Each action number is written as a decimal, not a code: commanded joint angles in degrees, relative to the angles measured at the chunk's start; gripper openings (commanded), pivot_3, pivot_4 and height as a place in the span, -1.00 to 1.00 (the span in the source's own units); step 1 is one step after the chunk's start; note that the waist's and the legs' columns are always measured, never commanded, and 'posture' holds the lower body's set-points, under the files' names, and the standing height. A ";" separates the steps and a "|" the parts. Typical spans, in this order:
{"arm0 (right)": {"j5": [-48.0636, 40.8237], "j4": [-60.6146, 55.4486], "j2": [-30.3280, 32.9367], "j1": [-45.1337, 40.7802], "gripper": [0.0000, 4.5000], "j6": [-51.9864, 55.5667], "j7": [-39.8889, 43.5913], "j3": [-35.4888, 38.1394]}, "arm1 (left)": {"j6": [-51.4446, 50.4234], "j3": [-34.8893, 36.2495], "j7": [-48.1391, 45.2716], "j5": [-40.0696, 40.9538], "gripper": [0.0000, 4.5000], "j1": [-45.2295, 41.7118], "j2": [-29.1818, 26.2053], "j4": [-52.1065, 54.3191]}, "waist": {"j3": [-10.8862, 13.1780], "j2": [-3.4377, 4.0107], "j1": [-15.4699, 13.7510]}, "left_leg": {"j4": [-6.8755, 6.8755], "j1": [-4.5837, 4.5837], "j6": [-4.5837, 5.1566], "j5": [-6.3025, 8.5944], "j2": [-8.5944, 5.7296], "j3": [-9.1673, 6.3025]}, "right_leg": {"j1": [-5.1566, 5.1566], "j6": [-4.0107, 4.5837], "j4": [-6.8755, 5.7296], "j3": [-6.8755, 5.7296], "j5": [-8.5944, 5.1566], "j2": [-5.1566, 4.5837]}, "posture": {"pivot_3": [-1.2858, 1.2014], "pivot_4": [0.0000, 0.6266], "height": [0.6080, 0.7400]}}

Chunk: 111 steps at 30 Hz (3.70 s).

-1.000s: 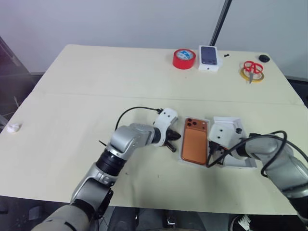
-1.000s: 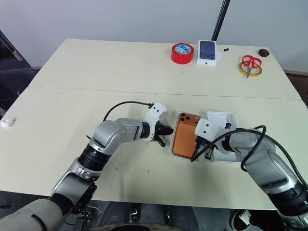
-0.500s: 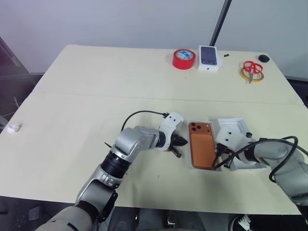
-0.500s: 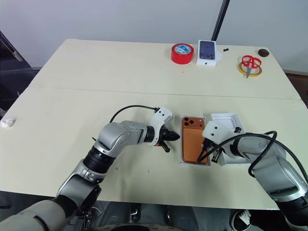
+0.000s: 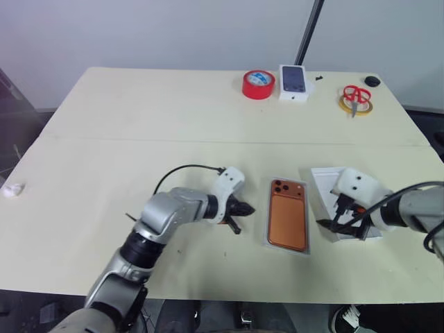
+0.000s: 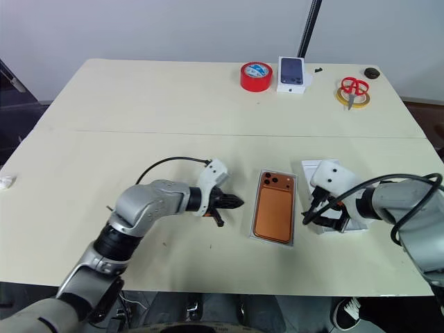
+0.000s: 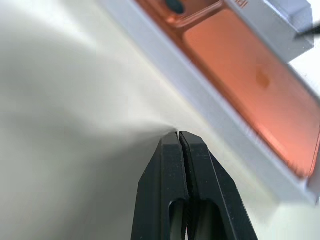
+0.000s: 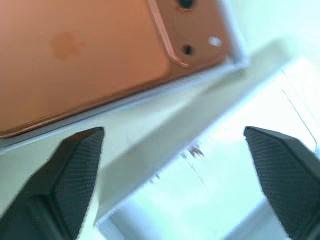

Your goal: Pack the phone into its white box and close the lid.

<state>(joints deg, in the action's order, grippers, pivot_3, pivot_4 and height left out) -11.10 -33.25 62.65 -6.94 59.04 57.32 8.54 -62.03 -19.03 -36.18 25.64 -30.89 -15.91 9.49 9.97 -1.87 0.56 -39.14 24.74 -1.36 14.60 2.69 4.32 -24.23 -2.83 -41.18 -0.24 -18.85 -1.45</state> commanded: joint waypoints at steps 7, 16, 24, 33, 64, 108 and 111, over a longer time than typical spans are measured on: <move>-6.67 3.90 -1.02 -6.29 0.97 17.19 -4.97 0.63 | 14.19 -2.68 -9.74 -2.18 -0.98 1.91 -7.36 7.30 | 0.00 0.01 0.12 | 0.01 0.00 0.01 0.01 0.00 0.01 | 0.00 0.01 0.00 0.01 0.00 -0.01 | 0.03 -0.52 0.24; -9.64 5.30 -4.43 -10.79 0.97 24.62 -12.08 -1.21 | 23.41 -8.59 -16.04 -8.01 -0.98 1.53 -10.50 2.69 | -0.02 0.09 -0.14 | 0.02 -0.02 0.10 0.05 -0.02 0.07 | 0.01 0.02 0.03 0.04 0.01 -0.03 | 0.03 -0.52 0.24; -12.36 4.22 -4.35 -10.97 0.97 25.91 -14.79 -0.50 | 25.97 -15.46 -18.81 -12.97 -0.98 -2.91 -4.40 -3.77 | -0.02 0.09 0.03 | 0.00 0.00 0.18 0.10 -0.01 0.07 | 0.00 0.01 0.03 0.04 0.01 0.00 | 0.03 -0.52 0.24; -14.50 2.58 -5.34 -11.71 0.97 27.55 -17.78 -0.96 | 25.01 -12.32 -19.26 -11.86 -0.98 -3.19 -1.16 -6.59 | -0.02 0.10 0.08 | 0.00 -0.01 0.19 0.10 -0.01 0.06 | 0.00 0.00 0.02 0.04 0.01 0.01 | 0.03 -0.52 0.24; -30.70 15.64 -13.01 -30.49 -0.95 33.46 -30.36 10.43 | 23.05 9.83 -15.18 -1.87 -0.98 10.47 -12.92 5.57 | 0.00 0.15 0.29 | 0.01 -0.01 0.20 0.10 0.02 0.08 | -0.03 0.00 0.00 0.04 0.01 0.00 | 0.03 -0.52 0.24; -74.85 2.75 1.32 -18.05 -0.95 7.48 -59.82 -8.31 | 28.14 2.99 -10.76 -5.43 -0.98 -0.78 2.51 -6.85 | -0.02 0.33 0.19 | -0.26 0.59 0.35 0.17 0.00 0.05 | -0.38 -0.34 0.16 0.07 0.19 0.04 | 0.03 -0.52 0.24; -67.29 -0.76 0.15 -18.28 -0.95 6.29 -53.68 -11.29 | 28.42 2.42 -11.21 -5.64 -0.98 -1.82 3.47 -7.57 | -0.02 0.33 0.09 | -0.26 0.57 0.36 0.17 0.02 0.04 | -0.38 -0.34 0.15 0.06 0.19 0.05 | 0.03 -0.52 0.24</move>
<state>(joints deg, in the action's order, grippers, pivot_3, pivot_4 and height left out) -82.11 -31.34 62.91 -24.39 66.56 0.33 -2.36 -34.75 -16.32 -46.58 20.06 -31.56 -12.91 1.21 9.95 -1.54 0.65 -39.40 25.32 -1.01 14.77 2.70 4.36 -24.61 -3.17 -41.03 -0.18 -18.66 -1.40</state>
